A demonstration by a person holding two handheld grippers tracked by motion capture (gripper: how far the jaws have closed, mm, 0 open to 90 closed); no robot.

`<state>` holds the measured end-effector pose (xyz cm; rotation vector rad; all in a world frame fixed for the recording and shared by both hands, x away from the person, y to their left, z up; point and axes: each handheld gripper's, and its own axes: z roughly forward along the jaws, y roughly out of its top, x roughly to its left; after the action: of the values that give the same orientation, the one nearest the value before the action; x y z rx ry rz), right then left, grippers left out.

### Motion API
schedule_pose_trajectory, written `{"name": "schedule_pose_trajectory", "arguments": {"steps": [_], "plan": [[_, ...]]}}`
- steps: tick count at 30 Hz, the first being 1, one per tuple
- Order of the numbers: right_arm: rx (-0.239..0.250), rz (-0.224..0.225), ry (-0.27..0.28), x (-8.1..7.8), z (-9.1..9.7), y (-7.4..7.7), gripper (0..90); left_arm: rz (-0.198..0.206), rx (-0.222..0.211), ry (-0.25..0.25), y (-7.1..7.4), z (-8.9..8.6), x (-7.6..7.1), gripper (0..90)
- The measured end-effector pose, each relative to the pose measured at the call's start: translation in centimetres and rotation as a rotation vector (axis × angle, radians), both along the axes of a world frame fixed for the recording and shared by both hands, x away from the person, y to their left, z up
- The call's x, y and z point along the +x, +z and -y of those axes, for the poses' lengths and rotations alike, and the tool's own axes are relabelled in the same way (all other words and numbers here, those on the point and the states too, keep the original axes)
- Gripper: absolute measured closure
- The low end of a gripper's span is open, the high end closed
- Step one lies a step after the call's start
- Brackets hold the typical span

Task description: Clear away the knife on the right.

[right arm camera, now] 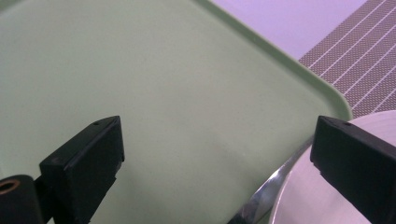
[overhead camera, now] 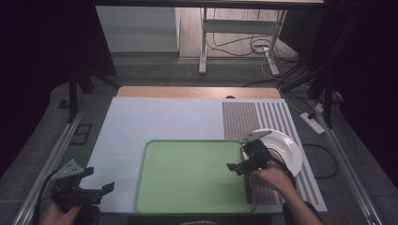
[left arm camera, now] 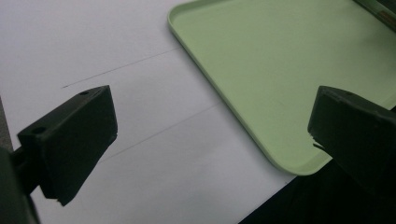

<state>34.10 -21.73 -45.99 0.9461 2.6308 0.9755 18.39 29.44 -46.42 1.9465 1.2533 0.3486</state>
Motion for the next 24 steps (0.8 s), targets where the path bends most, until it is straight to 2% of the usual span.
{"name": "schedule_pose_trajectory", "arguments": {"steps": [3,8,15,24], "plan": [[0.015,0.009,-0.012,-0.1,0.3,0.2,2.1,0.000,-0.002,0.000,0.0,0.0,0.0,1.2],[0.007,0.016,-0.022,-0.4,0.6,0.2,0.0,-0.001,-0.005,0.001,0.0,-0.1,0.0,1.2],[0.022,0.031,-0.036,-1.0,1.1,0.4,0.0,-0.003,-0.009,0.003,0.0,-0.1,0.0,1.2],[0.046,0.046,-0.074,-1.9,2.6,0.7,0.0,-0.003,-0.010,0.004,0.0,-0.1,0.0,1.2]]}}
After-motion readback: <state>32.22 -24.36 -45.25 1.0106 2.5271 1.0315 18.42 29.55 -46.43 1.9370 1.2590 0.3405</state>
